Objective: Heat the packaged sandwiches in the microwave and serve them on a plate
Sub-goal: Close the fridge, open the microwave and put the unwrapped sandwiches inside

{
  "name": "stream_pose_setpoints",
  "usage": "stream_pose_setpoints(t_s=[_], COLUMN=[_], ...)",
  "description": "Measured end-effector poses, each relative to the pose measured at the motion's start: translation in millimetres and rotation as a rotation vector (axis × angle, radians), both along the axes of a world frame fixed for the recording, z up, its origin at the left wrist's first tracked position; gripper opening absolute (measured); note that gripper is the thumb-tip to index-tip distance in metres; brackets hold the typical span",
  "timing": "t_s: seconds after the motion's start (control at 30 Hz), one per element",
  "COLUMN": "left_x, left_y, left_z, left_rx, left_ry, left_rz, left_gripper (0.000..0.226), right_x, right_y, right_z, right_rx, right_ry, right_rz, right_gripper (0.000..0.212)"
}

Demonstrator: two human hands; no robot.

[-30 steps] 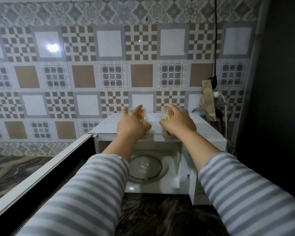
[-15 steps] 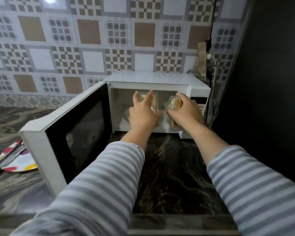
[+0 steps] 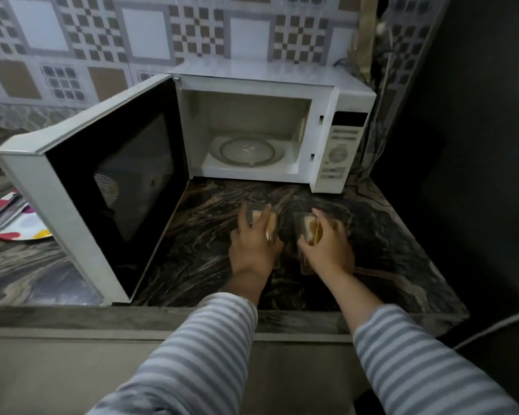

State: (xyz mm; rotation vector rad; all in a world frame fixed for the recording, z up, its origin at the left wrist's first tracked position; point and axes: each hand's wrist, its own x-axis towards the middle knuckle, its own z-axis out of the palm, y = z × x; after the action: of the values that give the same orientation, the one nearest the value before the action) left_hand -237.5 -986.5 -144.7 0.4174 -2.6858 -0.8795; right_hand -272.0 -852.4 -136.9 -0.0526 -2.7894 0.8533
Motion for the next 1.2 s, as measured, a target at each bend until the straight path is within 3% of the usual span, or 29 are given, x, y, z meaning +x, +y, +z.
stream_pose_setpoints(t_s=[0.17, 0.4, 0.5, 0.57, 0.63, 0.8, 0.9, 1.0, 1.2], left_x=[-14, -25, -22, -17, -9, 13, 19, 18, 16], left_y=[0, -1, -8, -20, -35, -67, -73, -71, -67], left_z=[-20, -16, -14, -15, -17, -32, -40, -43, -43], left_rx=[-0.073, -0.074, -0.046, 0.044, 0.085, 0.069, -0.02, -0.086, -0.231], left_ry=[0.119, 0.075, 0.073, 0.103, 0.143, 0.154, 0.084, 0.039, -0.052], left_rz=[0.012, 0.012, -0.022, -0.095, -0.2, -0.387, -0.384, -0.356, -0.335], left_gripper=[0.07, 0.069, 0.066, 0.062, 0.065, 0.078, 0.089, 0.094, 0.096], right_x=[-21, -47, -38, -25, -9, 21, 20, 19, 22], right_y=[12, 21, 17, 11, 1, -17, -20, -21, -21], right_z=[-16, -15, -17, -19, -24, -44, -47, -50, -48], right_rx=[-0.016, 0.063, 0.241, 0.21, 0.131, 0.016, 0.008, 0.017, 0.055], right_ry=[0.041, -0.018, 0.177, 0.422, 0.547, 0.446, 0.448, 0.448, 0.487], right_rz=[0.011, 0.061, 0.062, 0.2, 0.402, 0.742, 0.749, 0.72, 0.696], right_gripper=[0.066, 0.067, 0.067, 0.051, 0.034, 0.022, 0.023, 0.011, 0.009])
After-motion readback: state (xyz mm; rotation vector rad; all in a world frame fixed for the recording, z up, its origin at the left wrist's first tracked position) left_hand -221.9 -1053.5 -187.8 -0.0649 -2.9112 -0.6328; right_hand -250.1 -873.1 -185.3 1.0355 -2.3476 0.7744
